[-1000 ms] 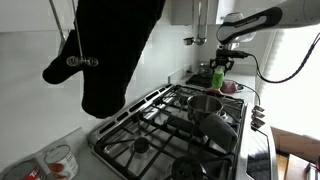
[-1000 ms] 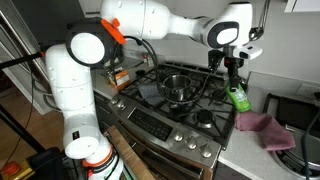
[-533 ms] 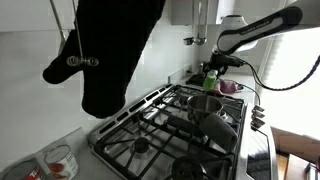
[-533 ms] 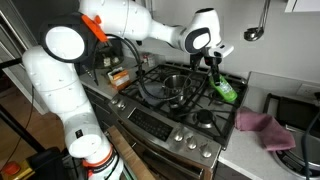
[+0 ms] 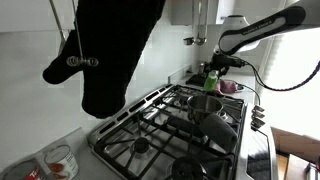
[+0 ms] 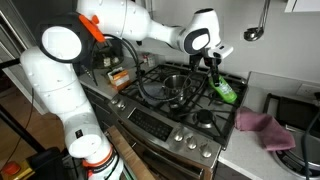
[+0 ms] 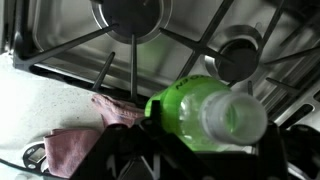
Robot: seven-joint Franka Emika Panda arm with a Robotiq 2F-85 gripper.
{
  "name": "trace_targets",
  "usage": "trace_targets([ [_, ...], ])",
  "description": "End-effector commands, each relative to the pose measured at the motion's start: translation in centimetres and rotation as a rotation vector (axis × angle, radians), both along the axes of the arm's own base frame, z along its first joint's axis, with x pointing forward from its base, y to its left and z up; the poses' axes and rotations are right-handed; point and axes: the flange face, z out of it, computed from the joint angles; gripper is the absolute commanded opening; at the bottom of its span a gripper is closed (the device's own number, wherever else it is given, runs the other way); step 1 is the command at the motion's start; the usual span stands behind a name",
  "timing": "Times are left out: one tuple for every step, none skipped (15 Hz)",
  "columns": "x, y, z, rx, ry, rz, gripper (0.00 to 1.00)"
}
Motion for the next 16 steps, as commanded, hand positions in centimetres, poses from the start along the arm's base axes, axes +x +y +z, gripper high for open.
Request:
trace_targets([
  [0.0,-0.1,0.1,0.001,0.001,0.001,0.45],
  [0.2,1.4,0.5,-0.047,-0.018,0.056,0.45],
  [0.2,3.1,0.8,-0.07,-0.023,0.089,0.45],
  [0.2,4.7,1.1,-0.091,-0.03,0.113,0.45],
  [0.2,6.6,1.1,-0.125,-0.022,0.132,0.45],
  [0.1,8.3,1.5,-0.146,-0.017,0.143,0.45],
  [0.0,10.0,1.3,-0.177,-0.017,0.136,0.45],
  [-0.3,11.4,1.4,-0.202,-0.018,0.121,0.45],
  [-0.6,12.8,1.4,-0.248,-0.027,0.093,0.45],
  [-1.1,13.9,1.4,-0.285,-0.035,0.081,0.45],
  [-1.6,14.9,1.2,-0.327,-0.05,0.062,0.45],
  [-2.2,15.8,0.8,-0.355,-0.059,0.054,0.45],
  [-2.8,16.4,0.5,-0.369,-0.07,0.042,0.45],
  [-3.4,17.1,0.1,-0.376,-0.08,0.021,0.45],
  [-4.0,17.6,-0.3,-0.383,-0.087,0.007,0.45],
  [-4.6,18.2,-0.6,-0.388,-0.091,-0.009,0.45],
])
